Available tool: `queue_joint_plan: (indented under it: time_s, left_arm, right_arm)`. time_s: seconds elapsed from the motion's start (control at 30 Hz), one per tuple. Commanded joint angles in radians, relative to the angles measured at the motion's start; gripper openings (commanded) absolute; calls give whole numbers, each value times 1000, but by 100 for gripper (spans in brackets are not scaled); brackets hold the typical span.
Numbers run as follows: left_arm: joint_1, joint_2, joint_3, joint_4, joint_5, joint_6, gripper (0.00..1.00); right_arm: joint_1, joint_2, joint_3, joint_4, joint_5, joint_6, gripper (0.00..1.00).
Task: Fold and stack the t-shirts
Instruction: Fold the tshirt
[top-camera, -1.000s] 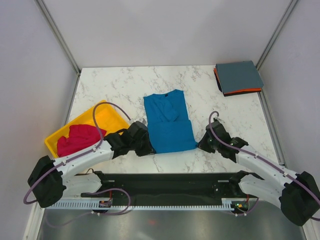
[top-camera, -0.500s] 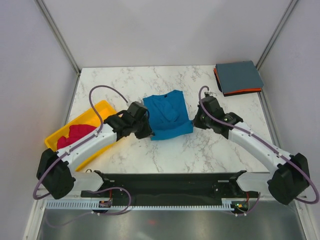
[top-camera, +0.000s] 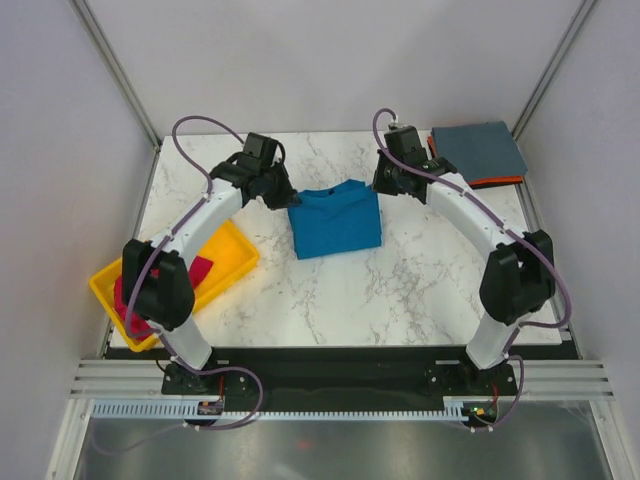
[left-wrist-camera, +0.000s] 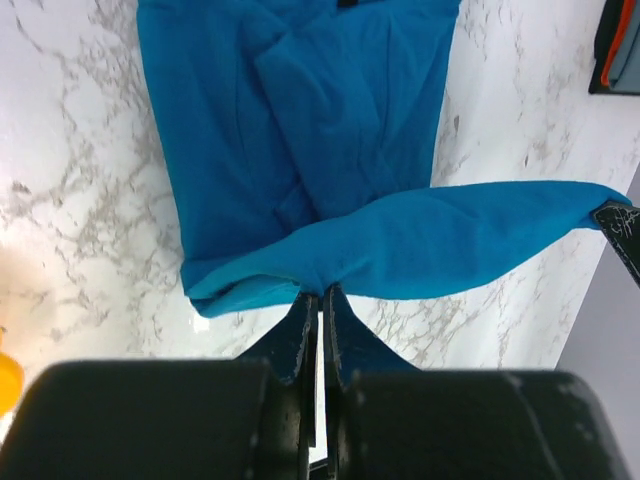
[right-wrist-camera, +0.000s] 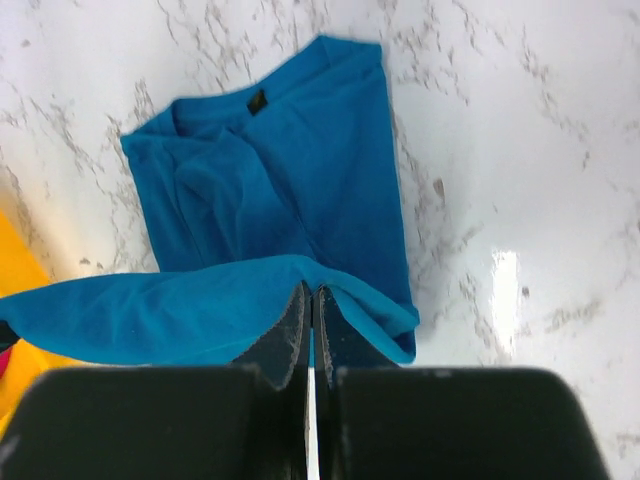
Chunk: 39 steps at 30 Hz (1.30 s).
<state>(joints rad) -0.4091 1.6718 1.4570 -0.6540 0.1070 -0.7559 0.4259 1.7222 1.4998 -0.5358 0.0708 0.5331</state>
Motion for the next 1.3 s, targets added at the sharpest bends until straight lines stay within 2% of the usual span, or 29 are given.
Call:
queue_joint_plan:
  time_s: [0.0,0.23,0.3,0.4,0.43,0.47,0.5,0.53,0.57,0.67,0.87,1.0,1.17,1.27]
  left_arm:
    - [48,86,126,10,66,78,2]
    - [110,365,409,5,92,154,2]
    - [128,449,451,5,67,159,2]
    - [154,525,526,4,7,164,4]
    - [162,570,545,-2,3,165,8]
    - [176,588,584,-7,2,165,19]
    - [181,604,604,-13,6,171,22]
    - [185,618,624,-24,-1,184,24]
    - [187,621,656,-42,-15,191,29]
    - [187,592,652,-58,-61,207,32]
    - [138,534,554,-42,28,236,30]
    - [119,545,520,-15,79,251,27]
    - [121,603,551,-12,56,257,26]
    - [131,666,595,-13,40,260,25]
  right_arm:
    - [-22,97,152,19,-32,-51,0]
    - [-64,347,348,98,-69,-55,1]
    - [-75,428,397,155,-103,-51,2]
    - [-88,541,489,209,-144,-51,9]
    - [-93,572,525,209,-166,-51,15]
    - [-104,617,554,204,-196,-53,20]
    - [-110,629,594,201,-209,-56,25]
    - [-116,637,605,195,-215,-67,36]
    - [-127,625,606,179,-218,-77,39]
    - [-139,549,530,155,-227,-108,45]
    - [-139,386,234,174,-293,-177,49]
    - [-139,359,180,172,-350,-229,49]
    - [-138,404,174,169,-362,-262,49]
    - [-139,465,195,181,-345,-260,42]
